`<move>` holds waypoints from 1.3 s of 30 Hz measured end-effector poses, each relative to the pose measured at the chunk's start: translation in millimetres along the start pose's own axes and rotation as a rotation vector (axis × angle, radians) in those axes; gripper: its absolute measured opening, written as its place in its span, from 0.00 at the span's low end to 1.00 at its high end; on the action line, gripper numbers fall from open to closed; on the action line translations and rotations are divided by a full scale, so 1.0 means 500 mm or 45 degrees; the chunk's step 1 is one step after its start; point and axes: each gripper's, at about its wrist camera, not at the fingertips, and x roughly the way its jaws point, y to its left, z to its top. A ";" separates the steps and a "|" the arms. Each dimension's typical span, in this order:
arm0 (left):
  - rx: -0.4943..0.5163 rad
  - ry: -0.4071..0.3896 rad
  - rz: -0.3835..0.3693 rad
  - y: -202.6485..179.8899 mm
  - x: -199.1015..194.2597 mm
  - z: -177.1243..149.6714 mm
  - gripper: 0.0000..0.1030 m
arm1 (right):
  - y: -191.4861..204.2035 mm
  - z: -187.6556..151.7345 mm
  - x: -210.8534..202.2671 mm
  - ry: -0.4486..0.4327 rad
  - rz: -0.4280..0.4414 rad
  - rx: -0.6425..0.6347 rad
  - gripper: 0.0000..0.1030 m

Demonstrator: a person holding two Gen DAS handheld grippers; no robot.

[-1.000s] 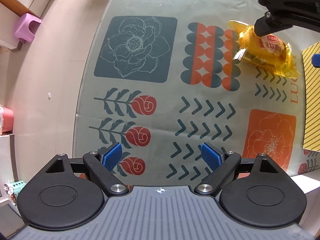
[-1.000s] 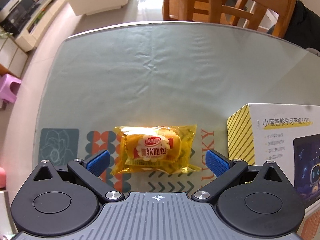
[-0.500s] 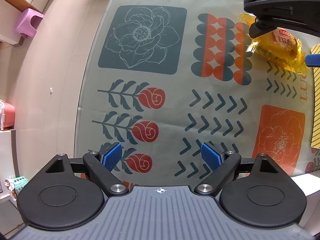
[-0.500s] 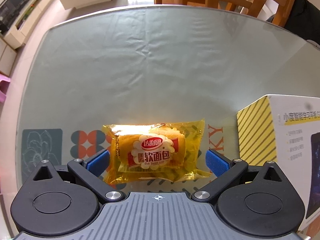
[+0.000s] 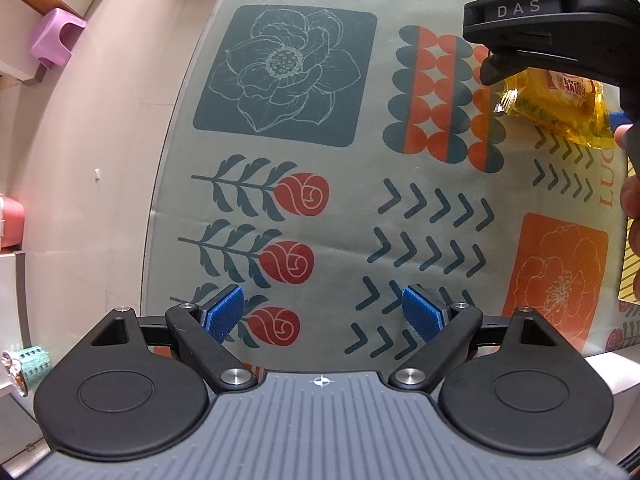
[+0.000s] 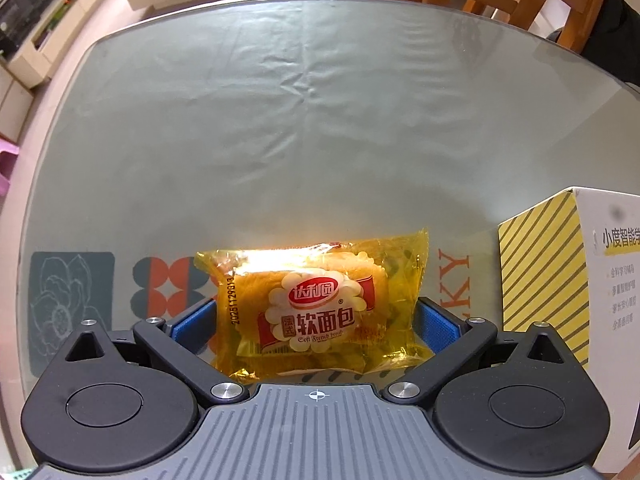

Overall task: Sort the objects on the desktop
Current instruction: 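Lift the bread packet with the right tool and carry it toward the white box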

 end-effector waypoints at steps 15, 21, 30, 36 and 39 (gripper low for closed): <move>-0.003 -0.054 0.021 0.009 -0.040 0.000 1.00 | -0.004 -0.021 -0.056 -0.048 0.016 -0.089 0.68; -0.001 -0.098 0.013 0.013 -0.079 -0.013 1.00 | -0.022 -0.036 -0.124 -0.131 -0.001 -0.105 0.66; 0.027 -0.180 -0.004 -0.024 -0.144 -0.049 1.00 | -0.075 -0.079 -0.231 -0.234 0.003 -0.096 0.65; 0.047 -0.239 -0.014 -0.055 -0.196 -0.095 1.00 | -0.120 -0.124 -0.295 -0.274 0.008 -0.086 0.65; 0.058 -0.254 -0.019 -0.073 -0.214 -0.121 1.00 | -0.151 -0.149 -0.322 -0.290 0.003 -0.070 0.65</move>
